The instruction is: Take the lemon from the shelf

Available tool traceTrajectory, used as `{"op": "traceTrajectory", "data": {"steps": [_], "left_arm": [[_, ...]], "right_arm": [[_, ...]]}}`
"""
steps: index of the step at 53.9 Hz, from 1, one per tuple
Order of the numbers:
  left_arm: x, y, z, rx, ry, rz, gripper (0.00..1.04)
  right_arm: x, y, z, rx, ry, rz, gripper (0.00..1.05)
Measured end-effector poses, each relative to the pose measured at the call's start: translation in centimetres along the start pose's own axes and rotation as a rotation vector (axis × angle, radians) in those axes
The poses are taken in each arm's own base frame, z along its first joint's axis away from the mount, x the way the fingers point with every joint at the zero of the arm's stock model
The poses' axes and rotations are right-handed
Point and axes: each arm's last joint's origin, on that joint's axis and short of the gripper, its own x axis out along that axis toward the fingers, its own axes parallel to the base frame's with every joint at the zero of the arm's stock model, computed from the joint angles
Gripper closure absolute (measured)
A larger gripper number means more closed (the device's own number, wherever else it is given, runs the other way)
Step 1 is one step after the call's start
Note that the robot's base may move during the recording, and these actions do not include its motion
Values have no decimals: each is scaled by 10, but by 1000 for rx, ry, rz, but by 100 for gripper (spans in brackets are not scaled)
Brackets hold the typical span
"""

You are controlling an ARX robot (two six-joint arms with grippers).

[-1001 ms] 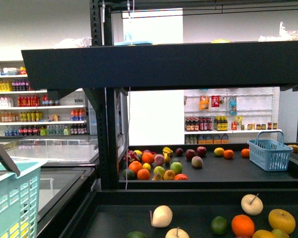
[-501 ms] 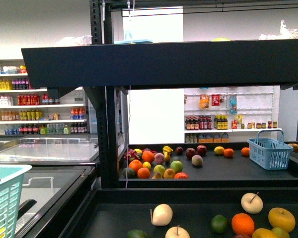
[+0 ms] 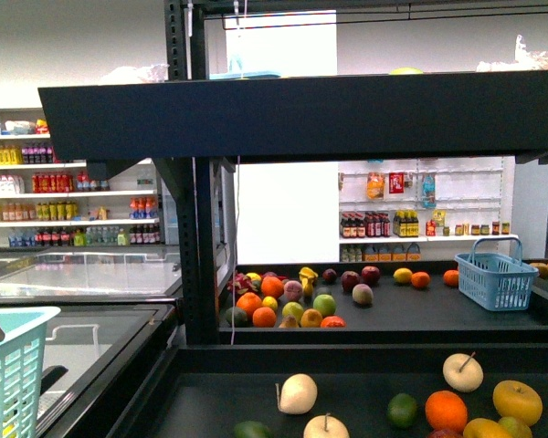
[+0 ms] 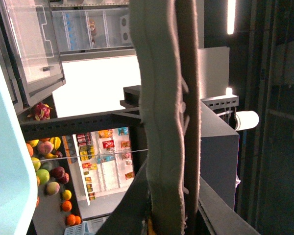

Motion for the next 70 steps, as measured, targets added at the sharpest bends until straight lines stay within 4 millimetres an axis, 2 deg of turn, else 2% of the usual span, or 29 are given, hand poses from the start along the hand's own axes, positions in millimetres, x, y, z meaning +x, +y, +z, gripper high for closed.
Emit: {"op": "traceTrajectory", "data": {"steps": [17, 20, 25, 29, 58, 62, 64, 65, 68, 70], "left_arm": [[0, 0, 0, -1, 0, -3, 31], [0, 0, 0, -1, 0, -3, 18], [0, 0, 0, -1, 0, -3, 5], [0, 0, 0, -2, 0, -3, 9], [-5, 3, -1, -5, 26, 15, 8], [-13, 4, 0, 5, 42, 33, 8], [-31, -1, 5, 54, 94, 66, 8], [-34, -2, 5, 58, 97, 71, 8], [-63, -12, 10, 117, 84, 116, 8], [-69, -19, 13, 154, 72, 123, 8]], "right_arm": [[0, 0, 0, 0, 0, 0, 8], [0, 0, 0, 0, 0, 0, 8], [0, 0, 0, 0, 0, 0, 8], [0, 0, 0, 0, 0, 0, 8], [0, 0, 0, 0, 0, 0, 8], [0, 0, 0, 0, 0, 0, 8], [0, 0, 0, 0, 0, 1, 8], [0, 0, 0, 0, 0, 0, 8], [0, 0, 0, 0, 0, 0, 8], [0, 0, 0, 0, 0, -2, 8]]}}
